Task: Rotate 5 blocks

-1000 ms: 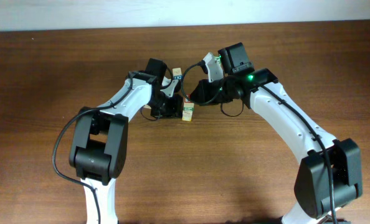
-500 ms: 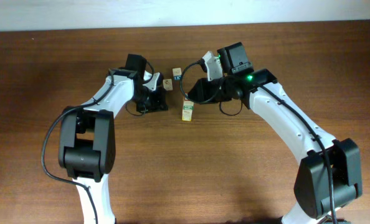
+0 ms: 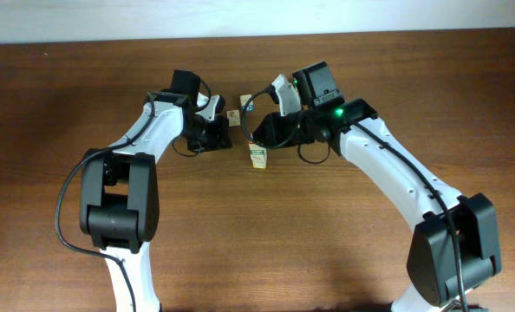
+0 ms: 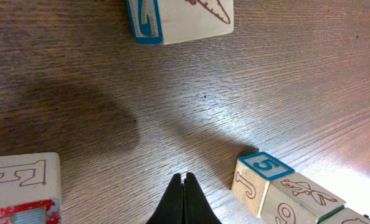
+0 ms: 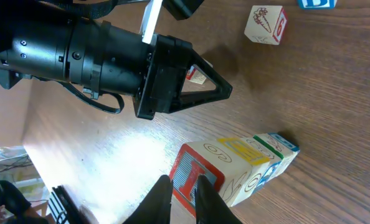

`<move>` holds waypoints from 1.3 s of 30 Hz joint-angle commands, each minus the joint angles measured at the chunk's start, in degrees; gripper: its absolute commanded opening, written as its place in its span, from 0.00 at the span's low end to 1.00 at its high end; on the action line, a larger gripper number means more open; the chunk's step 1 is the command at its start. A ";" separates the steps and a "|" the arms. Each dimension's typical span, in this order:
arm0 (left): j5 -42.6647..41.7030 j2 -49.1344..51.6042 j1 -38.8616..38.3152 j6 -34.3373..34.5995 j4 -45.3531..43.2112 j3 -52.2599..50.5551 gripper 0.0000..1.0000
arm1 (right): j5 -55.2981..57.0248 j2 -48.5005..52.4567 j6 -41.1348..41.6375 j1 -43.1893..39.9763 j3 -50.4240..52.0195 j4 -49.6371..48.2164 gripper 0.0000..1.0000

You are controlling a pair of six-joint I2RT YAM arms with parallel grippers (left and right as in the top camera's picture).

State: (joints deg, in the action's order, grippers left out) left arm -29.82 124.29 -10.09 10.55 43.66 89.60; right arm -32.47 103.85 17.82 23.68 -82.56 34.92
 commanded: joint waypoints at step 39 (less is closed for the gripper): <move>-0.81 -1.86 0.17 0.07 0.07 1.27 0.00 | 2.27 1.81 -0.17 0.63 -4.04 3.41 0.21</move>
State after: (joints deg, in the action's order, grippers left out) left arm -29.82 124.29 -10.11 10.55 43.66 89.60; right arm -31.05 104.53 17.82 23.68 -85.32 38.20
